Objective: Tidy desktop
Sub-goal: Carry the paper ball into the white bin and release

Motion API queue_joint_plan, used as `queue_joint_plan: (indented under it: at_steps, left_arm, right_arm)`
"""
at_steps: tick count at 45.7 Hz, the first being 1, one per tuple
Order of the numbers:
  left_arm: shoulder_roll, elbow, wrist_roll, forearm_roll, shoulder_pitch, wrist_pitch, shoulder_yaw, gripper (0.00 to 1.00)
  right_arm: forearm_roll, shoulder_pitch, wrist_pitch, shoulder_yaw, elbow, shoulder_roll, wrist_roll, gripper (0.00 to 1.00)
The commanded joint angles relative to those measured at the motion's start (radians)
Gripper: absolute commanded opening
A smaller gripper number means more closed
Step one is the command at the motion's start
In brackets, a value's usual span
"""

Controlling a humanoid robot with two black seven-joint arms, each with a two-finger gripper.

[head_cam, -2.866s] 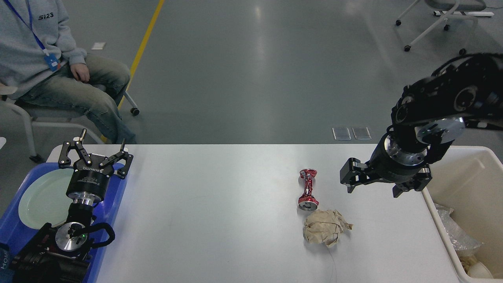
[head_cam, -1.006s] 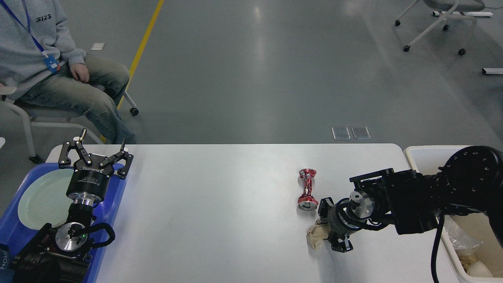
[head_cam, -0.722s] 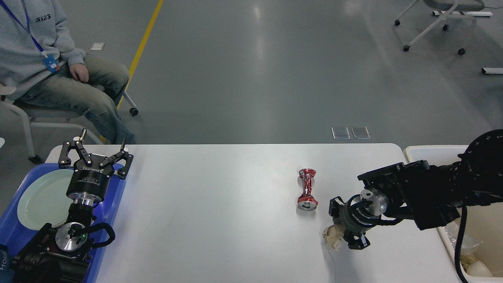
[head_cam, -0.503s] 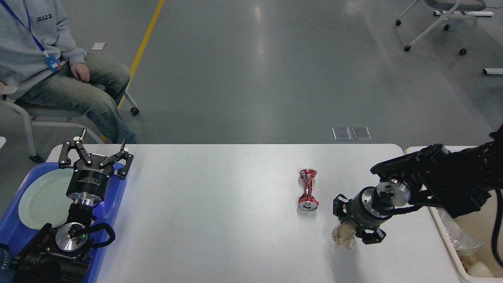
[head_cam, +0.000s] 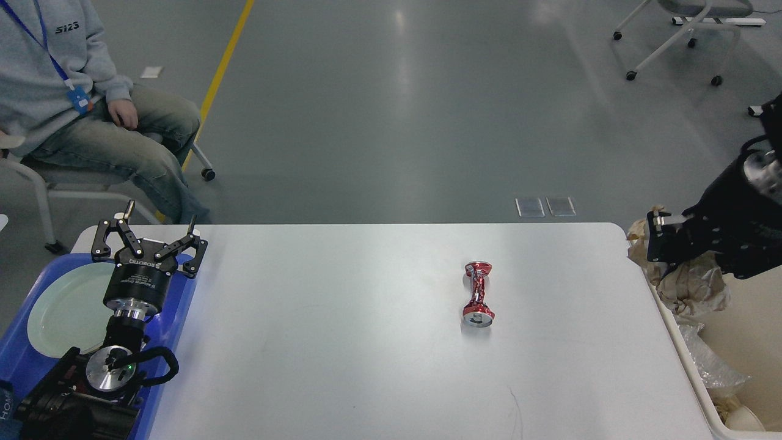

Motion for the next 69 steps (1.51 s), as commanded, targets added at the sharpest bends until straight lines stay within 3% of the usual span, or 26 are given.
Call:
queue_joint_plan:
  at_steps: [1, 12, 21, 30, 40, 53, 62, 69]
  left_arm:
    - [0.0, 0.0, 0.0, 0.001, 0.0, 0.0, 0.0, 0.96]
    - [0.0, 0.0, 0.0, 0.001, 0.0, 0.0, 0.0, 0.96]
    - [0.0, 0.001, 0.0, 0.001, 0.0, 0.0, 0.0, 0.96]
    - [-0.002, 0.0, 0.0, 0.001, 0.0, 0.0, 0.0, 0.96]
    - [-0.002, 0.0, 0.0, 0.001, 0.0, 0.0, 0.0, 0.96]
    - [-0.002, 0.001, 0.0, 0.001, 0.0, 0.0, 0.0, 0.96]
    - [-0.002, 0.0, 0.0, 0.001, 0.0, 0.0, 0.0, 0.96]
    - [-0.002, 0.0, 0.0, 0.001, 0.0, 0.0, 0.0, 0.96]
  right_arm:
    - [-0.001, 0.198, 0.109, -0.022, 0.065, -0.011, 0.001, 0.0]
    - [0.008, 0.272, 0.1, -0.042, 0.076, -0.014, -0.001, 0.0]
    - [-0.012, 0.223, -0.089, -0.26, -0.056, -0.105, -0.001, 0.0]
    - [-0.148, -0.036, -0.195, -0.248, -0.347, -0.329, -0.004, 0.0]
    - [-0.23, -0.543, -0.398, 0.042, -0.599, -0.463, -0.001, 0.0]
    - [-0.23, -1.246, -0.669, 0.478, -0.929, -0.305, 0.001, 0.0]
    - [-0.224, -1.619, -0.776, 0.688, -1.28, -0.072, 0.001, 0.0]
    - [-0.222, -1.795, -0.885, 0.725, -1.521, 0.133, 0.002, 0.0]
